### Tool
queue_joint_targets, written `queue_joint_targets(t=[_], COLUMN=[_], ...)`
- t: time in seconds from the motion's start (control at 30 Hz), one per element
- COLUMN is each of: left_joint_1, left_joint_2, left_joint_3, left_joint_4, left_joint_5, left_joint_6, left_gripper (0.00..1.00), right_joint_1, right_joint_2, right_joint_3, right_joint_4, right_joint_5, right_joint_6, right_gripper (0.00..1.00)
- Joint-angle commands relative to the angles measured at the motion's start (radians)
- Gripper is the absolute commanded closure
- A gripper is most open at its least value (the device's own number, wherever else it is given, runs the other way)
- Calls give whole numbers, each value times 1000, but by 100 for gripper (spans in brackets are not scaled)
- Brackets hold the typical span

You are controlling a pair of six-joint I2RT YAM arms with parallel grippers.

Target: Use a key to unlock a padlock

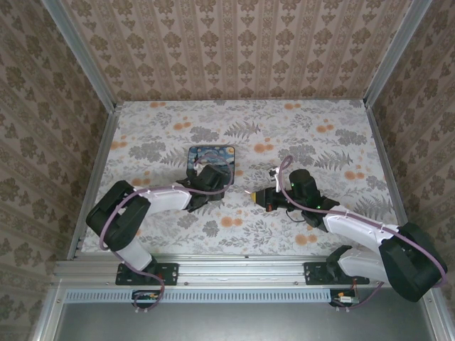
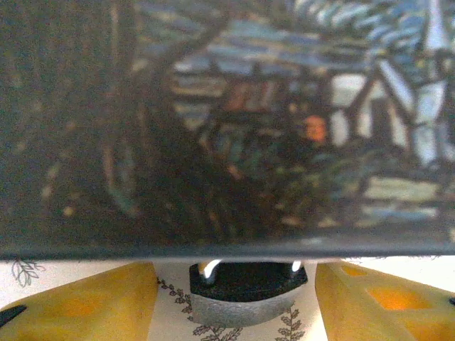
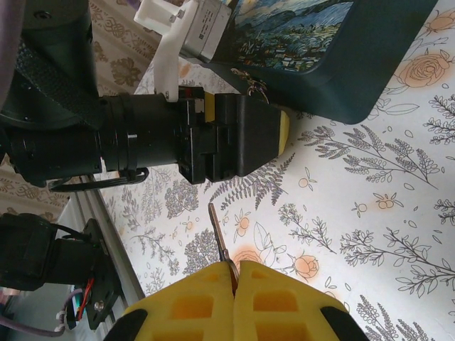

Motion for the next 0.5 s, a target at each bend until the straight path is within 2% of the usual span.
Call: queue_joint_targets(t=[0.0, 0.17, 0.33, 0.47], left_joint_1=[-16, -33, -55, -60], left_joint_2=[20, 17, 9, 22], left_joint_3=[28, 32, 37, 39], left_joint_4=[-69, -100, -158, -142], left_joint_5=[-87, -120, -168, -167], left_joint_6=[-52, -91, -147, -158], left_gripper=[38, 44, 43, 47], right_joint_1=[2, -2, -4, -4], right_joint_2=[-16, -13, -4, 17], right_joint_3=[17, 14, 14, 19], right_joint_4=[-15, -26, -17, 6], right_joint_5=[4, 4, -1, -14], right_joint_6=[-14, -20, -23, -19], right_gripper=[100, 100, 100, 100])
